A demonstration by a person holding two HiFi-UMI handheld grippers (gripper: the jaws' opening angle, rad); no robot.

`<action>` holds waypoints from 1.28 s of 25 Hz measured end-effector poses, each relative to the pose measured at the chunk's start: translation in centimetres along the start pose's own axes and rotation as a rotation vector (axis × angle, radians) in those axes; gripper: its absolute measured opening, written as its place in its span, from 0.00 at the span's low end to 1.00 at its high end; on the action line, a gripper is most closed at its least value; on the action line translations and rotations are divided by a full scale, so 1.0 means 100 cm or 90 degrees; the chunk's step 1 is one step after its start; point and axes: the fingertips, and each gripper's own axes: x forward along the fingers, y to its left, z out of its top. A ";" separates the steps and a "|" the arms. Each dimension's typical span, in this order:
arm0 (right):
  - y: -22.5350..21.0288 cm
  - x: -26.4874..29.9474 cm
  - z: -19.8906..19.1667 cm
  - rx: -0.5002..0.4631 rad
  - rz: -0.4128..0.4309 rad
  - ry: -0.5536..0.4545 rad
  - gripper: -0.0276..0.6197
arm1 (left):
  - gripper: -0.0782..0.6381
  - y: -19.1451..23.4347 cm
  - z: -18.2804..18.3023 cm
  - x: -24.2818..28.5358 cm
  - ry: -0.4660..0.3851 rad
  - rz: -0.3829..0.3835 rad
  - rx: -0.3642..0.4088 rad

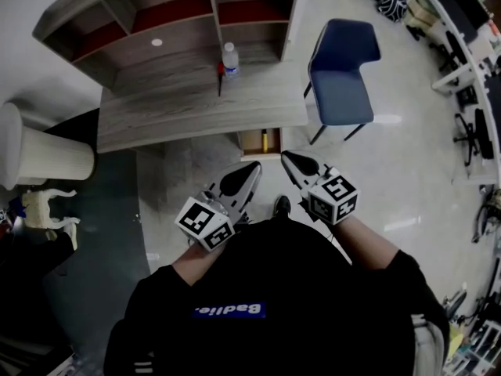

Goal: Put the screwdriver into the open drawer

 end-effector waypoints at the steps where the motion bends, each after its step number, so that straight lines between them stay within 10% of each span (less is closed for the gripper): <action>1: 0.004 -0.002 0.006 -0.008 0.005 -0.010 0.09 | 0.11 0.000 0.000 0.000 0.001 0.000 -0.002; 32: 0.033 -0.017 0.031 -0.055 0.052 -0.064 0.09 | 0.11 -0.009 -0.002 -0.004 0.006 0.006 -0.008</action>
